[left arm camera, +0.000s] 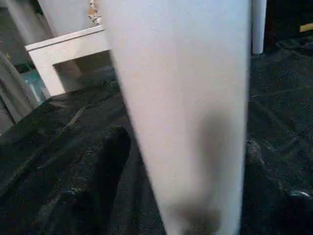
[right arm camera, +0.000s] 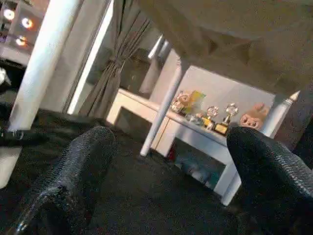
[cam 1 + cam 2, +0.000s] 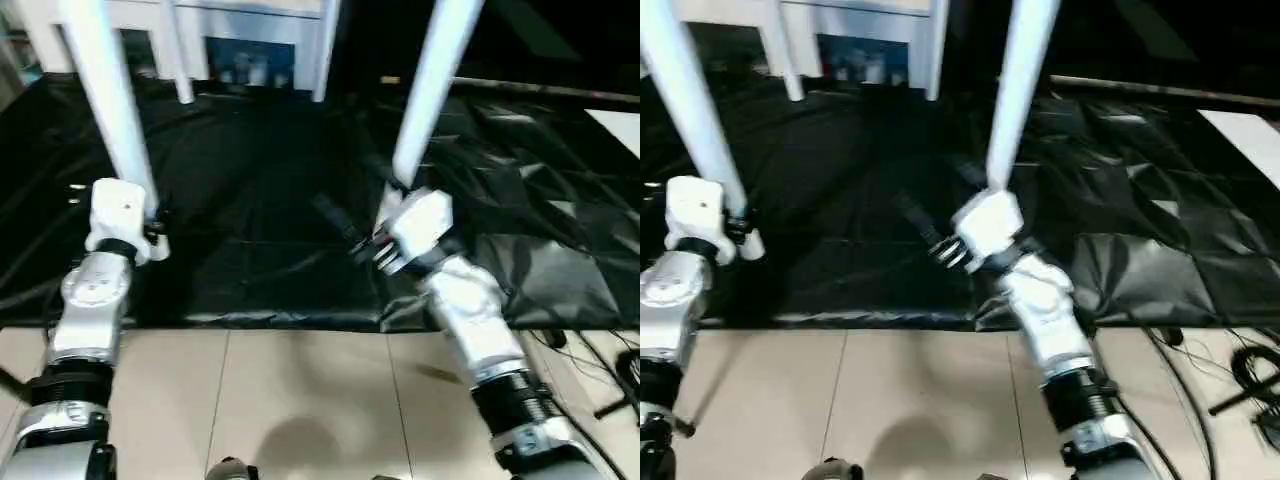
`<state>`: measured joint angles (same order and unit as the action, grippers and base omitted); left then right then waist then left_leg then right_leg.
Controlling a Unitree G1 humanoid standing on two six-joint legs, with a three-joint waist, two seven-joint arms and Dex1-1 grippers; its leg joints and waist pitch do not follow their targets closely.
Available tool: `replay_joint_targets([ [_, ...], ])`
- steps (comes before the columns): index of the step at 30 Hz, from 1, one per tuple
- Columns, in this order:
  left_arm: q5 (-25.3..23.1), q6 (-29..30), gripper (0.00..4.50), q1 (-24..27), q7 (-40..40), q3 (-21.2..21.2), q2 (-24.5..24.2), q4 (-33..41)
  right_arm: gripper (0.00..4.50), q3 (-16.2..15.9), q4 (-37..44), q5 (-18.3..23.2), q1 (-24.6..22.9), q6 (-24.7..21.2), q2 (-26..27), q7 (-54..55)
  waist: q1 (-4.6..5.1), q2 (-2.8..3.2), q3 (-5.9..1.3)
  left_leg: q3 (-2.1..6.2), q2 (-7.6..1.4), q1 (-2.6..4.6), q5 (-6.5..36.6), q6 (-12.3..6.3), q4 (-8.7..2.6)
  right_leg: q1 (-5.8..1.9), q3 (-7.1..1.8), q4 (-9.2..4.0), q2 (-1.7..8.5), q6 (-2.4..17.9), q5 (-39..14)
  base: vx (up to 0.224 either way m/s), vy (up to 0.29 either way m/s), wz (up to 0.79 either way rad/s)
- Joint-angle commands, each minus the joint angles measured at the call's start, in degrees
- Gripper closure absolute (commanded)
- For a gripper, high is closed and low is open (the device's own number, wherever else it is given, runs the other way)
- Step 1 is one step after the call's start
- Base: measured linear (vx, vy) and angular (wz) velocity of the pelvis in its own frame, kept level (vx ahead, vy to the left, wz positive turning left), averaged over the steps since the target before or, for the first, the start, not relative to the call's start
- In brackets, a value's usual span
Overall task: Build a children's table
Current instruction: Flip table
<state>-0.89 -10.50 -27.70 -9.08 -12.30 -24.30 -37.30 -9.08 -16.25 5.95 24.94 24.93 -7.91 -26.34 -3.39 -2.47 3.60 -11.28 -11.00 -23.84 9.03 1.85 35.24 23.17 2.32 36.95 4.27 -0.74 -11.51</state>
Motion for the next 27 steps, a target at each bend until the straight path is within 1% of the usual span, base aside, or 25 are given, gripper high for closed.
replay_joint_targets([
  [1, 1.65, -1.23, 0.74, 0.81, 0.99, -2.22, -0.32, -0.23, 0.44, 1.7, 2.91, 1.84, -2.33, -3.34, -0.66, 0.22, -0.07, 1.93, -4.16, 1.98, -2.38, 2.87, 24.99, 4.06, -5.42, -0.92, -2.37, -5.11, 3.23, 9.4, -11.4, 0.0, 0.0, 0.0],
  [2, 2.81, -1.68, 0.68, 1.33, 0.96, -3.23, -0.17, 0.36, 0.44, 2.48, 4.37, 2.23, -3.33, -4.96, -0.55, 1.04, -0.04, 1.97, -4.1, 2.03, -2.37, 2.74, 24.65, 3.97, -5.49, -1.04, -2.39, -5.05, 3.19, 9.52, -11.04, 0.0, 0.0, 0.0],
  [3, 2.81, -1.68, 0.68, 1.33, 0.96, -3.23, -0.17, 0.36, 0.44, 2.48, 4.37, 2.23, -3.33, -4.96, -0.55, 1.04, -0.23, 1.69, -4.17, 1.91, -2.37, 2.66, 23.72, 3.68, -5.48, -1.15, -2.38, -4.99, 3.22, 9.69, -10.05, 0.0, 0.0, 0.0],
  [5, 7.89, -2.75, 0.68, 4.4, -2.7, -4.89, 1.73, 4.91, 0.44, 4.76, 4.89, 1.43, -4.05, -7.63, -0.61, 4.33, -0.11, 1.78, -4.2, 2.04, -2.43, 2.49, 22.66, 3.88, -5.59, -1.33, -2.27, -4.74, 3.35, 10.3, -9.11, 0.0, 0.0, 0.0],
  [6, 12.03, -2.75, 0.68, 7.21, -6.08, -5.85, 3.25, 8.81, 0.44, 6.16, 5.43, 0.98, -4.58, -9.96, -0.86, 6.77, -0.1, 1.42, -4.14, 2.04, -2.61, 2.34, 21.75, 3.91, -5.72, -1.52, -2.24, -4.66, 3.55, 10.91, -8.58, 0.0, 0.0, 0.0],
  [7, 12.03, -2.75, 0.68, 7.21, -6.08, -5.85, 3.25, 8.81, 0.44, 6.16, 5.43, 0.98, -4.58, -9.96, -0.86, 6.77, -0.09, 1.55, -4.13, 1.69, -2.56, 2.48, 21.61, 3.82, -5.62, -1.22, -2.25, -4.77, 3.28, 11.32, -8.05, 0.0, 0.0, 0.0],
  [8, 12.27, -2.74, 0.65, 7.5, -6.32, -5.87, 3.33, 9.14, 0.16, 6.3, 5.51, 1.12, -4.63, -10.13, -0.85, 6.94, -0.08, 1.59, -4.23, 1.6, -2.42, 2.69, 21.85, 3.71, -5.45, -1.09, -2.25, -4.73, 3.07, 11.18, -7.85, 0.0, 0.0, 0.0],
  [9, 14.4, -2.3, 0.65, 10.89, -9.01, -5.9, 3.7, 12.82, 0.16, 8.12, 5.98, 2.68, -4.9, -12.24, -0.48, 9.33, -0.35, 1.44, -4.36, 1.63, -2.45, 2.72, 20.78, 3.49, -5.4, -1.29, -2.3, -4.5, 3.29, 11.0, -6.84, 0.0, 0.0, 0.0],
  [10, 14.6, -2.15, 0.65, 12.01, -9.5, -5.82, 3.49, 13.84, 0.09, 8.86, 6.16, 3.52, -4.9, -13.09, -0.29, 9.98, -0.21, 1.39, -4.02, 1.46, -2.39, 2.51, 21.69, 3.23, -5.62, -1.11, -2.33, -4.95, 3.13, 10.45, -8.43, 0.0, 0.0, 0.0],
  [11, 15.45, -1.86, 0.65, 14.01, -10.66, -5.91, 3.15, 15.75, 0.09, 10.14, 6.14, 4.61, -4.67, -14.62, -0.12, 11.18, -0.31, 1.32, -4.12, 1.42, -2.35, 2.81, 22.26, 3.33, -5.52, -1.04, -2.32, -5.02, 3.16, 10.06, -9.36, 0.0, 0.0, 0.0],
  [12, 15.49, -1.85, 0.65, 14.08, -10.7, -5.92, 3.14, 15.82, 0.04, 10.18, 6.13, 4.63, -4.66, -14.67, -0.12, 11.22, -0.32, 1.47, -4.06, 1.56, -2.51, 2.82, 22.4, 3.39, -5.67, -1.12, -2.38, -5.06, 3.34, 9.72, -10.0, 0.0, 0.0, 0.0],
  [14, 17.07, -0.84, 0.65, 16.31, -12.54, -6.3, 2.52, 18.14, 0.04, 10.97, 5.2, 5.66, -3.6, -16.16, -0.52, 11.36, -0.34, 1.64, -3.98, 1.5, -2.46, 2.99, 23.2, 4.01, -5.69, -0.92, -2.37, -5.21, 3.11, 8.98, -11.12, 0.0, 0.0, 0.0],
  [15, 18.8, 0.21, 0.65, 17.74, -14.52, -6.37, 2.07, 19.85, 0.04, 11.0, 2.62, 7.04, -1.58, -17.88, -1.11, 9.16, -0.42, 1.76, -3.96, 1.53, -2.41, 3.13, 24.06, 4.31, -5.74, -0.84, -2.35, -5.17, 3.13, 8.75, -11.85, 0.0, 0.0, 0.0],
  [16, 20.1, 1.09, 0.65, 18.94, -16.05, -6.37, 1.65, 21.33, 0.04, 10.99, 0.59, 8.06, 0.03, -19.19, -1.57, 7.35, -0.11, 1.63, -3.76, 1.61, -2.34, 2.92, 25.44, 4.7, -5.89, -0.95, -2.28, -5.24, 3.05, 8.67, -13.71, 0.0, 0.0, 0.0],
  [17, 21.28, 2.36, 0.65, 20.68, -18.0, -6.14, 1.04, 23.59, 0.04, 11.22, -3.02, 7.97, 2.56, -19.61, -2.23, 5.65, 0.02, 1.68, -3.65, 1.73, -2.37, 3.0, 26.59, 5.19, -5.89, -0.82, -2.28, -5.34, 3.26, 8.77, -15.72, 0.0, 0.0, 0.0],
  [18, 23.71, 5.2, 0.65, 23.13, -21.35, -5.42, 0.17, 27.23, 0.04, 11.89, -9.81, 8.29, 6.93, -20.72, -3.08, 3.0, 0.02, 1.52, -3.57, 1.68, -2.35, 2.93, 26.86, 5.27, -5.94, -0.84, -2.3, -5.53, 3.24, 8.64, -16.53, 0.0, 0.0, 0.0],
  [19, 24.63, 6.51, 0.65, 24.24, -22.79, -4.85, -0.32, 29.0, 0.04, 12.17, -13.47, 7.98, 9.12, -20.39, -3.56, 2.19, 0.3, 1.4, -3.51, 1.79, -2.33, 2.84, 27.43, 5.59, -5.86, -0.81, -2.28, -5.32, 3.38, 9.24, -17.69, 0.0, 0.0, 0.0],
  [20, 25.36, 7.44, 0.65, 25.15, -23.53, -4.58, -0.65, 30.46, 0.04, 12.36, -14.85, 7.79, 10.04, -20.5, -3.77, 1.93, 0.21, 1.14, -3.39, 1.66, -2.25, 2.81, 27.72, 5.66, -5.93, -0.87, -2.21, -5.66, 3.31, 8.99, -19.29, 0.0, 0.0, 0.0],
  [21, 26.36, 8.85, 0.65, 25.91, -24.27, -4.14, -0.93, 31.98, 0.04, 12.61, -16.62, 7.66, 11.13, -20.16, -3.96, 1.64, -0.11, 1.38, -3.51, 1.6, -2.34, 3.19, 27.45, 5.76, -5.72, -0.59, -2.35, -5.63, 3.44, 9.02, -18.87, 0.0, 0.0, 0.0],
  [22, 28.28, 12.2, 0.65, 27.7, -26.08, -2.47, -1.92, 35.78, 0.04, 13.31, -20.84, 7.43, 13.8, -19.74, -4.3, 1.73, -0.16, 1.14, -3.33, 1.43, -2.32, 3.39, 27.65, 5.62, -5.67, -0.31, -2.46, -5.73, 3.36, 9.33, -18.76, 0.0, 0.0, 0.0],
  [23, 28.28, 12.2, 0.65, 27.7, -26.08, -2.47, -1.92, 35.78, 0.04, 13.31, -20.84, 7.43, 13.8, -19.74, -4.3, 1.73, -0.18, 1.25, -3.43, 1.62, -2.36, 3.21, 27.33, 5.65, -5.7, -0.56, -2.39, -5.47, 3.46, 9.61, -18.63, 0.0, 0.0, 0.0],
  [24, 29.39, 14.21, 0.65, 29.16, -27.18, -1.27, -2.63, 38.62, 0.04, 13.72, -23.31, 7.3, 15.37, -19.45, -4.51, 1.96, -0.58, 0.89, -3.47, 1.24, -2.37, 3.59, 27.08, 5.44, -5.69, -0.27, -2.41, -5.85, 3.18, 9.19, -18.47, 0.0, 0.0, 0.0],
  [25, 32.04, 18.99, 0.65, 31.91, -28.91, 1.74, -4.2, 44.51, 0.04, 13.9, -29.48, 6.76, 19.21, -19.03, -5.21, 1.75, -0.63, 1.02, -3.68, 1.42, -2.46, 3.35, 25.92, 5.49, -5.67, -0.65, -2.37, -5.12, 3.4, 10.21, -16.51, 0.0, 0.0, 0.0],
  [26, 32.04, 18.99, 0.65, 31.91, -28.91, 1.74, -4.2, 44.51, 0.04, 13.9, -29.48, 6.76, 19.21, -19.03, -5.21, 1.75, -0.57, 1.01, -3.67, 1.48, -2.4, 3.03, 25.28, 5.37, -5.74, -0.88, -2.26, -4.99, 3.35, 10.5, -16.05, 0.0, 0.0, 0.0],
  [27, 33.12, 20.82, 0.65, 32.89, -29.3, 2.28, -4.51, 46.51, 0.04, 13.68, -31.77, 6.76, 20.49, -18.88, -5.52, 0.7, -0.9, 0.91, -3.57, 1.09, -2.35, 3.29, 24.63, 4.79, -5.72, -0.63, -2.29, -5.38, 2.99, 10.24, -15.51, 0.0, 0.0, 0.0],
])
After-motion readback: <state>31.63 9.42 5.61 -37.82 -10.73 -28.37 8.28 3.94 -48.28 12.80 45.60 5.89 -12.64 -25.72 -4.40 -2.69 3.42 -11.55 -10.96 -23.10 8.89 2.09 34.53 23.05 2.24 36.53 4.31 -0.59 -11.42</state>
